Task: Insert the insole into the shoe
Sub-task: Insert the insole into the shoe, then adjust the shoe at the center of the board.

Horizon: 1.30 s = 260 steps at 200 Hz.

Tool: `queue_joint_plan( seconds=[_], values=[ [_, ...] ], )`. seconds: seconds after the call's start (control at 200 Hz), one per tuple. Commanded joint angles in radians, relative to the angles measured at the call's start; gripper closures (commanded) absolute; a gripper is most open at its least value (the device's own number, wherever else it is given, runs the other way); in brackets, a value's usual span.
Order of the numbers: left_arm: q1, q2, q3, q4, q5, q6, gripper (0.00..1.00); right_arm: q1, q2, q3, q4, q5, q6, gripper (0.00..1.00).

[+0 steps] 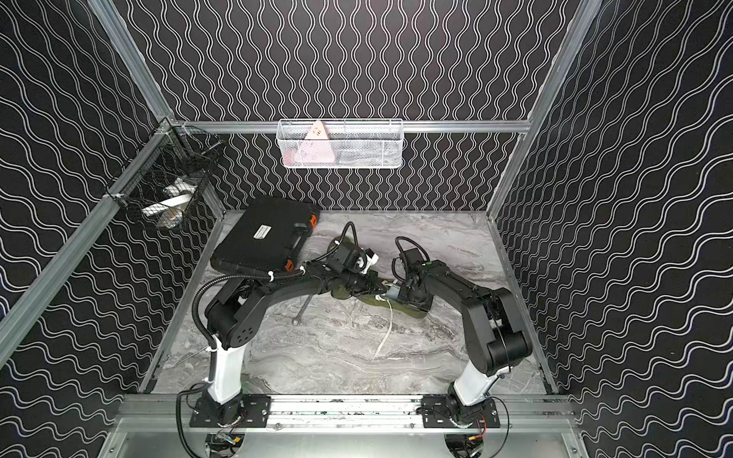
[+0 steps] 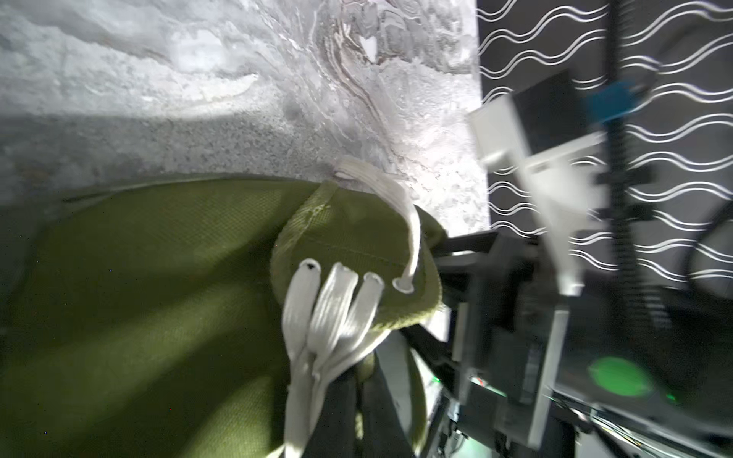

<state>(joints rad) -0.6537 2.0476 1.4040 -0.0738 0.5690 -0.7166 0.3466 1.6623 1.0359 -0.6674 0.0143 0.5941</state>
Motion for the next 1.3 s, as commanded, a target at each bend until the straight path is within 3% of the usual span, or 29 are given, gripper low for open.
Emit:
queue_joint_plan(
  seconds=[0.0, 0.195, 0.27, 0.445, 0.64, 0.851, 1.031, 1.296],
  values=[
    [-0.028, 0.009, 0.069, -0.177, -0.112, 0.154, 1.00, -0.002, -0.089, 0.001, 0.009, 0.009, 0.011, 0.47],
    [-0.095, 0.097, 0.244, -0.403, -0.252, 0.299, 1.00, -0.026, -0.214, 0.058, -0.096, 0.122, -0.023, 0.43],
    [-0.118, 0.131, 0.295, -0.439, -0.272, 0.317, 0.95, -0.047, -0.244, 0.047, -0.100, 0.124, -0.030, 0.42],
    [-0.133, 0.193, 0.355, -0.426, -0.233, 0.306, 0.78, -0.085, -0.277, 0.024, -0.111, 0.114, -0.037, 0.41],
    [-0.137, 0.227, 0.375, -0.365, -0.163, 0.251, 0.69, -0.135, -0.291, -0.004, -0.099, 0.094, -0.067, 0.39],
    [-0.137, 0.153, 0.367, -0.366, -0.167, 0.268, 0.65, -0.147, -0.276, 0.009, -0.102, 0.092, -0.160, 0.36],
    [-0.123, 0.080, 0.353, -0.423, -0.162, 0.301, 0.62, -0.146, -0.298, -0.003, -0.065, 0.090, -0.338, 0.34],
    [-0.052, -0.047, 0.220, -0.390, -0.139, 0.308, 0.58, -0.137, -0.274, 0.000, -0.060, 0.065, -0.580, 0.32]
  ],
)
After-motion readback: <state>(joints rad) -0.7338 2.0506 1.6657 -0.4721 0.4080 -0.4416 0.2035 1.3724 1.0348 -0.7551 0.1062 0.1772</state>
